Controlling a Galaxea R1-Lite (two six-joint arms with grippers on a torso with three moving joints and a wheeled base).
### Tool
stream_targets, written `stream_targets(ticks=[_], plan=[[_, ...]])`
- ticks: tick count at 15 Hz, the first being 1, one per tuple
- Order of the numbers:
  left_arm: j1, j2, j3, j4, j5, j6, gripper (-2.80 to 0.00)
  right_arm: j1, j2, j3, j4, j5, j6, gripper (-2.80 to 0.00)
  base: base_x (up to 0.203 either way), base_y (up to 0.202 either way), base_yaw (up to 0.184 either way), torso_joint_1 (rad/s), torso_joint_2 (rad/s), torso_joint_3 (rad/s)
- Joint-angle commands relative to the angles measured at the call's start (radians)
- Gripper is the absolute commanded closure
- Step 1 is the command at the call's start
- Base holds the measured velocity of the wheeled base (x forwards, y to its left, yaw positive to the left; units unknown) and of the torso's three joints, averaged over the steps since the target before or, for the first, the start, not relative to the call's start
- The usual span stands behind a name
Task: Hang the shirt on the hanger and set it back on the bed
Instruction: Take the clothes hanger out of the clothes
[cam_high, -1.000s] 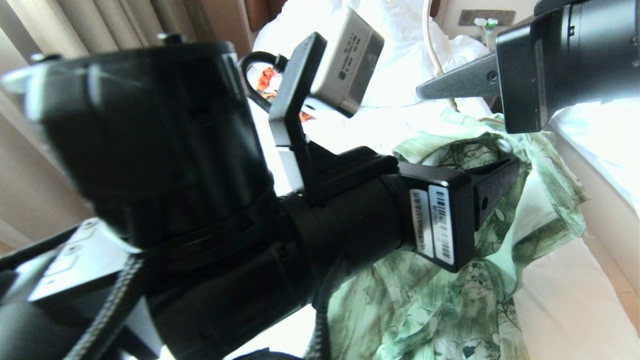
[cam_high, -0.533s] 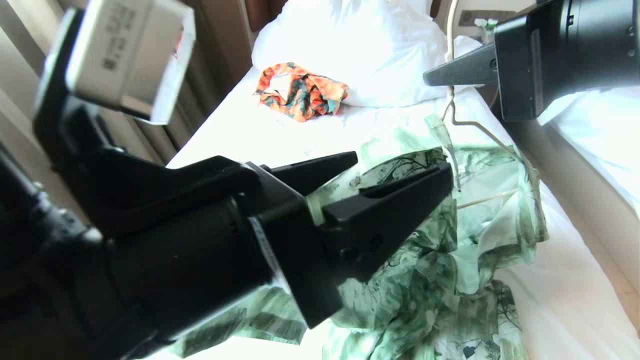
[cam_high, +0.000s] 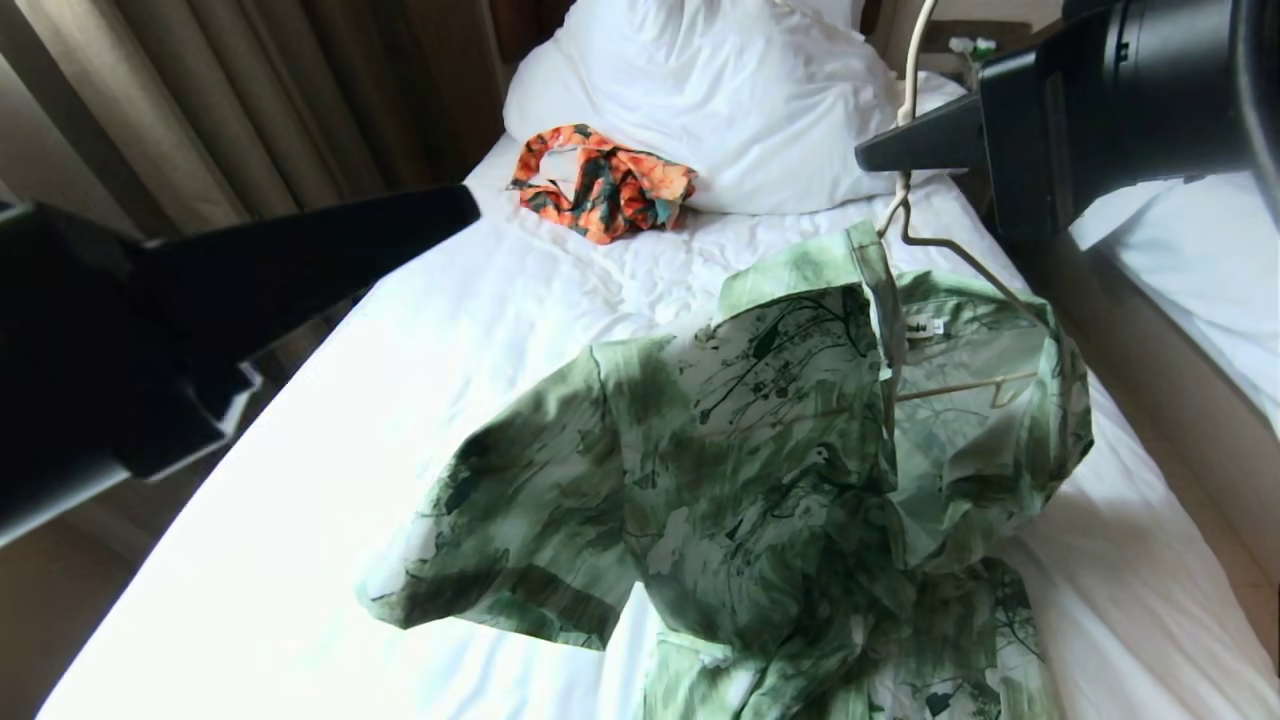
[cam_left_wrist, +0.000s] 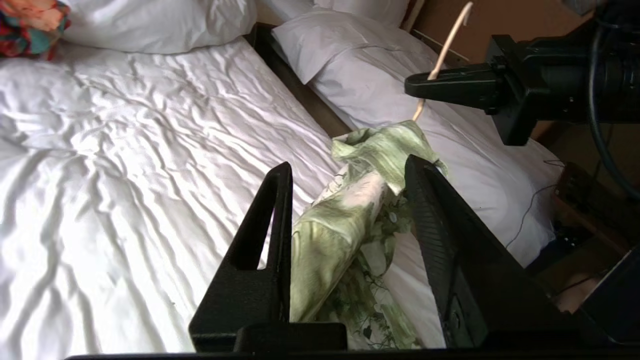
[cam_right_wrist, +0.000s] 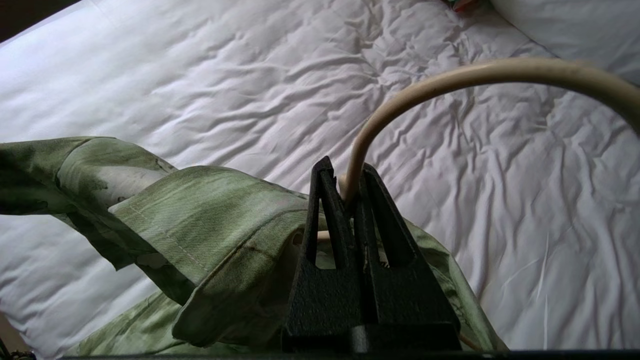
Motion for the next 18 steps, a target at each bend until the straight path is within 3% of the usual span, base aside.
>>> stream_targets(ticks=[1, 5, 9, 12, 18], plan=[[0.094, -0.103, 0.012, 0.056, -0.006, -0.061, 0.00, -0.019, 0.009, 0.010, 0.004, 0.000, -0.001, 0.00, 0.000, 0.000, 0.000, 0.000, 0.00, 0.000], [0.122, -0.194, 0.051, 0.161, -0.001, -0.097, 0.00, -0.049, 0.002, 0.011, 0.000, -0.004, 0.000, 0.00, 0.000, 0.000, 0.000, 0.002, -0.01, -0.012], [0.144, -0.209, 0.056, 0.236, 0.000, -0.097, 0.00, -0.053, -0.008, -0.014, 0.001, -0.013, -0.005, 0.00, 0.000, 0.000, 0.000, 0.069, -0.35, -0.280], [0.151, -0.205, 0.069, 0.239, 0.001, -0.096, 0.00, -0.056, -0.006, -0.020, -0.002, -0.069, -0.046, 0.00, 0.000, 0.000, 0.000, 0.113, -0.47, -0.354], [0.164, -0.206, 0.101, 0.238, -0.004, -0.096, 0.00, -0.054, -0.005, -0.029, -0.106, -0.069, -0.073, 0.00, 0.000, 0.000, 0.000, 0.164, -0.52, -0.362]])
